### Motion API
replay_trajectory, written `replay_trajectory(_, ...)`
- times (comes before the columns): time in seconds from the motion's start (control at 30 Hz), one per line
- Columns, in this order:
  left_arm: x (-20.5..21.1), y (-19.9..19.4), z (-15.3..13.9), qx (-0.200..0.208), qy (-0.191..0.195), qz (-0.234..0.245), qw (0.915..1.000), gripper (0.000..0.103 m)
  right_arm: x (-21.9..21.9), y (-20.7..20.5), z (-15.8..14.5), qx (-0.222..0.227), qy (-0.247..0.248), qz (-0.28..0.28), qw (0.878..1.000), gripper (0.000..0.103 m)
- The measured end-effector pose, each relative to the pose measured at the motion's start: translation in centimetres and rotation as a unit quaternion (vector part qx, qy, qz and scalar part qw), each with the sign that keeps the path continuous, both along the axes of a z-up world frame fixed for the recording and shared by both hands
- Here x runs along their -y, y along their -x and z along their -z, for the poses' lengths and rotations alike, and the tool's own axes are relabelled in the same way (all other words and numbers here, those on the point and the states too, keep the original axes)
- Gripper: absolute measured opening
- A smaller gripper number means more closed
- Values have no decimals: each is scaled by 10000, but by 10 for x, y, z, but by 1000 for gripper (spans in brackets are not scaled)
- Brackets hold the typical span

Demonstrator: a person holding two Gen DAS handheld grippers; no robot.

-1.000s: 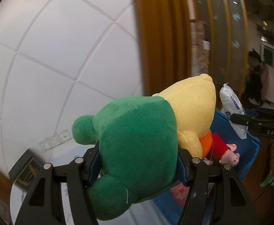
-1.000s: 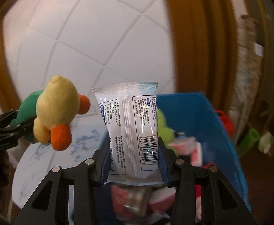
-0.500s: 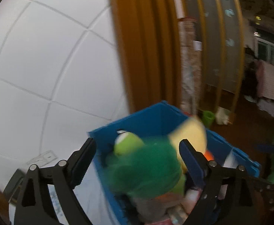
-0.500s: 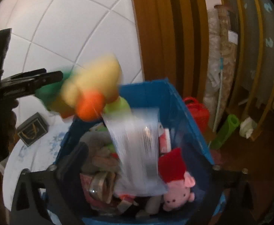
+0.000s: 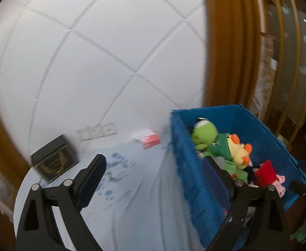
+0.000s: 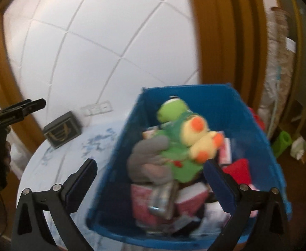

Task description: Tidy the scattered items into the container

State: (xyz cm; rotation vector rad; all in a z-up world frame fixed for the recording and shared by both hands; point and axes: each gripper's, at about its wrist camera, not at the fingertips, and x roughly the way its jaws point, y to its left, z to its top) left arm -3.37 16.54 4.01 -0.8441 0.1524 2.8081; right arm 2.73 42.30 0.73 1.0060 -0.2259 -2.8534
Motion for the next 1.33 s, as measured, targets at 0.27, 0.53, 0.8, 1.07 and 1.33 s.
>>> replay_trajectory(0.27,95,-41,9,117,12,-718,9973,93,101,6,-13,51,-85,-449,9989,103)
replay_trajectory(0.53,149,-58,26,328,-82,-1023,9942,93,165,3,-17,233,-409,-607,9970,103)
replay_trajectory(0.8,175,-64,30,401,-247,-1047,9934,102,193,-5,-20,227,-488,-518,9972,103)
replay_trajectory(1.07,184,-59,34,499,-273,-1004,9933,102,208,-9,-22,203,-562,-485,9970,103)
replay_trajectory(1.33,174,-67,30,75,36,-880,9961,102,206,-10,-22,181,-503,-467,9975,103)
